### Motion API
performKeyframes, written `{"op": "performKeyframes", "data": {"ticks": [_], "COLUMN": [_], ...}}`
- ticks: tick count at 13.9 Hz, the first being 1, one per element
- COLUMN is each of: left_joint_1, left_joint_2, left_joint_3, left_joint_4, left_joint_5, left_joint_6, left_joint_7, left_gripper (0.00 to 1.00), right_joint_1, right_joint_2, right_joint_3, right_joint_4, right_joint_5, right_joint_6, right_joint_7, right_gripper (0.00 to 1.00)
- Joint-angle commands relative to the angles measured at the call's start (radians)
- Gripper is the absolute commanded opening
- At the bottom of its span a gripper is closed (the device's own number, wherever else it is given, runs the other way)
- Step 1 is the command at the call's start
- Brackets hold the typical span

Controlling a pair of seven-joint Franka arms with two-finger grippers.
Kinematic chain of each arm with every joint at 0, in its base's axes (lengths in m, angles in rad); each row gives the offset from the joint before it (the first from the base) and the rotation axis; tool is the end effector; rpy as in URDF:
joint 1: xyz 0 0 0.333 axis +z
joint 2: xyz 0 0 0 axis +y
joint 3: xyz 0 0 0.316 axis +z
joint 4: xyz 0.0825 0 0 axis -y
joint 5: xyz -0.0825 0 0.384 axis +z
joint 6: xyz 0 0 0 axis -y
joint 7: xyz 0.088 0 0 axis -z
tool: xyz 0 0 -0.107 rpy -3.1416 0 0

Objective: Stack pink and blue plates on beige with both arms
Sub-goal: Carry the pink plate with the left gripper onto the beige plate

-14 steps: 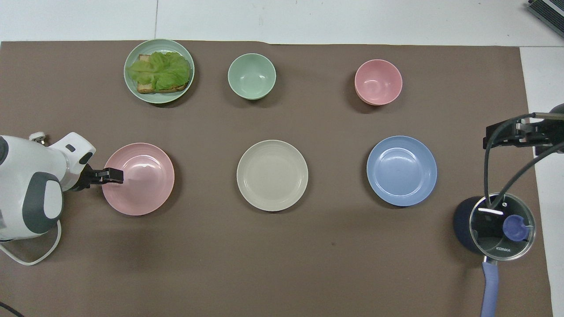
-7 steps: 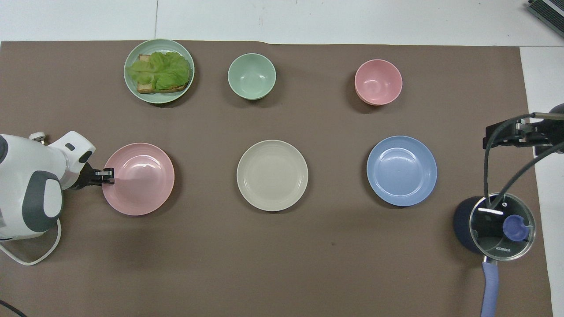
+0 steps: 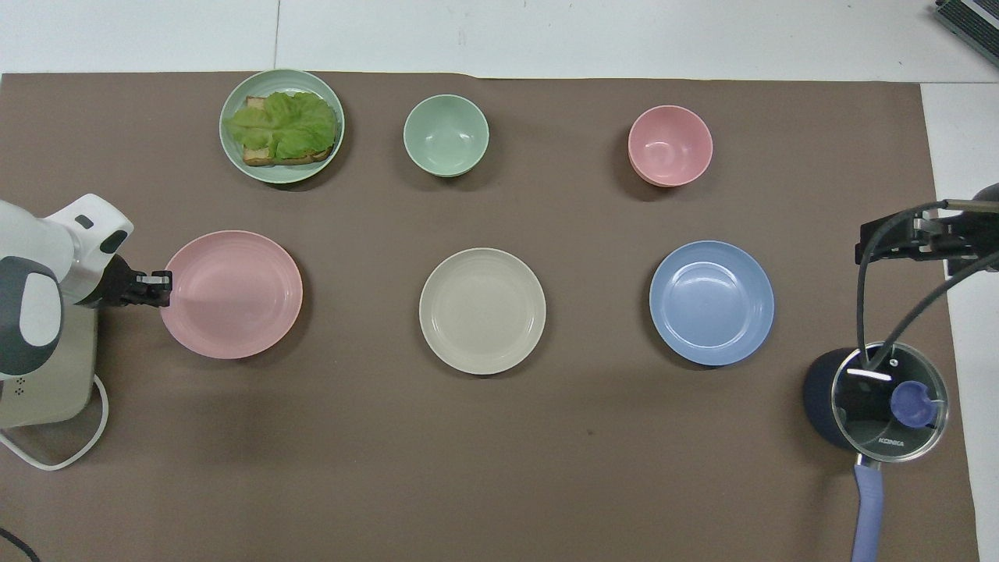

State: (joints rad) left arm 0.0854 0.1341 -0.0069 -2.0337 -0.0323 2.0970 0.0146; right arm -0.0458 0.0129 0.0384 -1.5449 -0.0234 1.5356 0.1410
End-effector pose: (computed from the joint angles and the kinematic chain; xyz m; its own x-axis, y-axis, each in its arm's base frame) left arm 0.5666 0.0431 0.3746 0.9943 0.0798 -0.0706 0.0820 -0.9962 0.0287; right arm 0.5550 -0.0068 0.6265 0.9887 -0.1486 -0.0187 -0.1481 -0.9886 0.0258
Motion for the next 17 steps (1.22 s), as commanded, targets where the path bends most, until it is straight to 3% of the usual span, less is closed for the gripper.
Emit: {"op": "performKeyframes", "data": {"ticks": [1,5,8,13,17], "left_joint_1": [0.004,-0.021,-0.137,-0.399,-0.529], "left_joint_2": [-0.022,-0.128,-0.142,-0.093,-0.064], "left_joint_3": [-0.015,-0.044,-0.073,-0.073,-0.07], "left_joint_4": [0.067,0.113,0.101,0.066,-0.057], "left_joint_5": [0.003,-0.113,-0.161,-0.186,-0.186], "left_joint_6": [-0.099,-0.213,-0.19,0.032,0.191], "left_joint_7": [-0.053,-0.192,-0.385,-0.691,-0.725], "left_gripper": [0.0,0.0,0.0,0.0,0.0], "right_joint_1": [-0.006,-0.006,-0.006,-0.006,-0.006], "right_joint_2": [0.009,0.009,0.009,0.009,0.009], "right_joint_3": [0.005,0.005,0.005,0.006,0.006], "right_joint_4": [0.016,0.016,0.016,0.016,0.016], "right_joint_5": [0.003,0.003,0.002,0.002,0.002], "right_joint_6": [-0.012,-0.012,-0.012,-0.011,-0.011], "right_joint_7": [0.011,0.011,0.006,0.011,0.008], "right_gripper": [1.0,1.0,1.0,1.0,1.0]}}
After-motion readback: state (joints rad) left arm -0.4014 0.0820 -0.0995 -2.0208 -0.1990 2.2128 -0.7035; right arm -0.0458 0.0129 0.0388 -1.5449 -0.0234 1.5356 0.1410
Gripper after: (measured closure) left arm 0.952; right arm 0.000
